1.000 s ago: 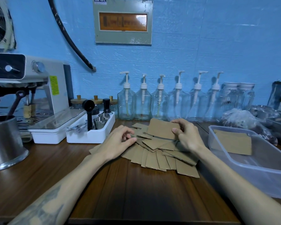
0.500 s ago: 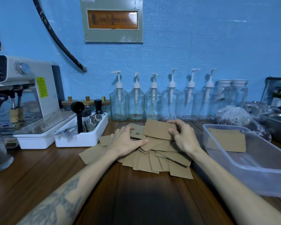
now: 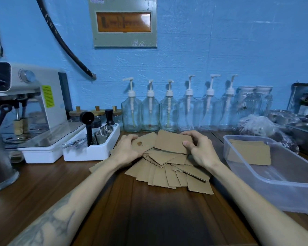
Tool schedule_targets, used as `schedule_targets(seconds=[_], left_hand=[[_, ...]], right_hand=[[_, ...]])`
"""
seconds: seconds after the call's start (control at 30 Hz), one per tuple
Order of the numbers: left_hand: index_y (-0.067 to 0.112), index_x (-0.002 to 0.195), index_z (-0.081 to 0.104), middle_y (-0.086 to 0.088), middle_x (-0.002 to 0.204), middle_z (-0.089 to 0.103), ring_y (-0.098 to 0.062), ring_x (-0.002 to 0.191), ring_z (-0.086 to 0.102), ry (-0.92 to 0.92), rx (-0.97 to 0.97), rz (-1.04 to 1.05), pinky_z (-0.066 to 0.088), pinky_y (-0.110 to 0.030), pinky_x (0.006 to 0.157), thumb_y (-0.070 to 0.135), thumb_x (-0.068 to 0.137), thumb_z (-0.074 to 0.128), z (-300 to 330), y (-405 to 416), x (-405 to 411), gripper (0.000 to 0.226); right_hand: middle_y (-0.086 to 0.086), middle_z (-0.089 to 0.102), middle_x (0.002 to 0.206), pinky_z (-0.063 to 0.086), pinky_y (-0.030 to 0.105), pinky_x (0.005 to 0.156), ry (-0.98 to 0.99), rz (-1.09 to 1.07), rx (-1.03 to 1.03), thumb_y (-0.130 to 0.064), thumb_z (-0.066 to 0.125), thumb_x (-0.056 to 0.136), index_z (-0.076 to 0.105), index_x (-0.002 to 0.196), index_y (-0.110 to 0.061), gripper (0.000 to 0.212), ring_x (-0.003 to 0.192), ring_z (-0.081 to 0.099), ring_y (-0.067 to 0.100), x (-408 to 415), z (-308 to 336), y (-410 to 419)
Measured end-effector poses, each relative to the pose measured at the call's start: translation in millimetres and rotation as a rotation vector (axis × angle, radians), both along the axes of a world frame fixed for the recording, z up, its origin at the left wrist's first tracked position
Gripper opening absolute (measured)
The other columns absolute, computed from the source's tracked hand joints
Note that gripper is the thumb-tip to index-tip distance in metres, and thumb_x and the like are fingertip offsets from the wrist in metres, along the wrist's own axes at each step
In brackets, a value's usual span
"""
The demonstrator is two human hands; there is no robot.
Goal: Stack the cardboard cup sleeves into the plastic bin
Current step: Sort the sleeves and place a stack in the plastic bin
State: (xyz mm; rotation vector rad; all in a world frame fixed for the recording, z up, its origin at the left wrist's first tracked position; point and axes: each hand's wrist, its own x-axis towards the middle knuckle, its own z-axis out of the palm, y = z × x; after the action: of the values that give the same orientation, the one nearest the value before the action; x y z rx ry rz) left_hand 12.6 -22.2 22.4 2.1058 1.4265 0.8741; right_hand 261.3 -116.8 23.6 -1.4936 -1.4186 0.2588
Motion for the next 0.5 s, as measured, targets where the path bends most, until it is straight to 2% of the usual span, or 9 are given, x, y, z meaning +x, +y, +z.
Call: schedule_targets(seconds=[0.07,0.13,0.2,0.27,0.3,0.37,0.5], left_hand=[[0.017,0.138,0.045,-0.007,0.131,0.052,-0.022,0.111,0.057,-0.126,-0.057,-0.016,0.056,-0.03,0.085,0.002,0.075,0.074,-0.7,0.1,-9.8,0.071],[0.019,0.132,0.048,-0.004,0.126,0.055,-0.019,0.099,0.06,-0.213,-0.062,-0.002,0.053,-0.019,0.065,-0.001,0.076,0.074,-1.6,-1.2,-16.6,0.065],[0.022,0.126,0.051,-0.003,0.113,0.06,-0.016,0.085,0.061,-0.291,-0.039,0.017,0.051,-0.019,0.055,-0.003,0.079,0.074,-3.9,-2.6,-18.7,0.058],[0.024,0.121,0.051,-0.005,0.093,0.06,-0.019,0.073,0.063,-0.411,-0.059,0.02,0.053,-0.026,0.049,-0.005,0.082,0.071,-6.8,-5.1,-17.1,0.053],[0.023,0.12,0.05,-0.007,0.086,0.06,-0.023,0.072,0.065,-0.472,-0.075,0.023,0.053,-0.029,0.048,-0.006,0.082,0.071,-8.0,-6.3,-15.5,0.052],[0.017,0.12,0.053,-0.011,0.084,0.064,-0.029,0.081,0.069,-0.561,-0.081,0.051,0.055,-0.031,0.059,-0.005,0.083,0.07,-8.0,-6.7,-14.0,0.046],[0.015,0.111,0.058,-0.006,0.088,0.068,-0.018,0.088,0.066,-0.796,-0.028,0.143,0.054,-0.03,0.084,-0.004,0.085,0.065,1.2,-3.0,-25.0,0.033]], right_hand=[[-0.001,0.069,0.111,0.046,0.041,0.1,-0.013,0.01,-0.015,-0.018,0.063,0.095,0.067,0.113,-0.034,0.025,0.112,0.059,0.021,-2.3,-1.3,0.4],[-0.001,0.068,0.114,0.04,0.053,0.105,-0.038,0.008,-0.043,-0.021,0.063,0.095,0.066,0.115,-0.036,0.025,0.118,0.055,0.025,-4.6,-2.6,1.7],[0.0,0.068,0.115,0.036,0.058,0.107,-0.053,0.012,-0.053,-0.022,0.062,0.095,0.066,0.116,-0.037,0.025,0.121,0.053,0.028,-5.7,-3.0,2.2],[0.0,0.068,0.115,0.035,0.059,0.108,-0.053,0.02,-0.049,-0.022,0.062,0.095,0.065,0.116,-0.036,0.026,0.121,0.052,0.028,-5.8,-2.9,1.9],[0.0,0.068,0.114,0.036,0.057,0.108,-0.05,0.025,-0.046,-0.022,0.062,0.095,0.065,0.117,-0.035,0.026,0.121,0.052,0.027,-5.5,-3.0,1.7],[0.001,0.068,0.113,0.04,0.053,0.106,-0.043,0.03,-0.04,-0.021,0.063,0.095,0.066,0.117,-0.034,0.026,0.117,0.055,0.025,-5.1,-3.4,1.5],[-0.001,0.069,0.111,0.043,0.05,0.103,-0.051,0.034,-0.037,-0.021,0.064,0.094,0.065,0.117,-0.035,0.027,0.112,0.057,0.023,-4.4,-3.9,2.1]])
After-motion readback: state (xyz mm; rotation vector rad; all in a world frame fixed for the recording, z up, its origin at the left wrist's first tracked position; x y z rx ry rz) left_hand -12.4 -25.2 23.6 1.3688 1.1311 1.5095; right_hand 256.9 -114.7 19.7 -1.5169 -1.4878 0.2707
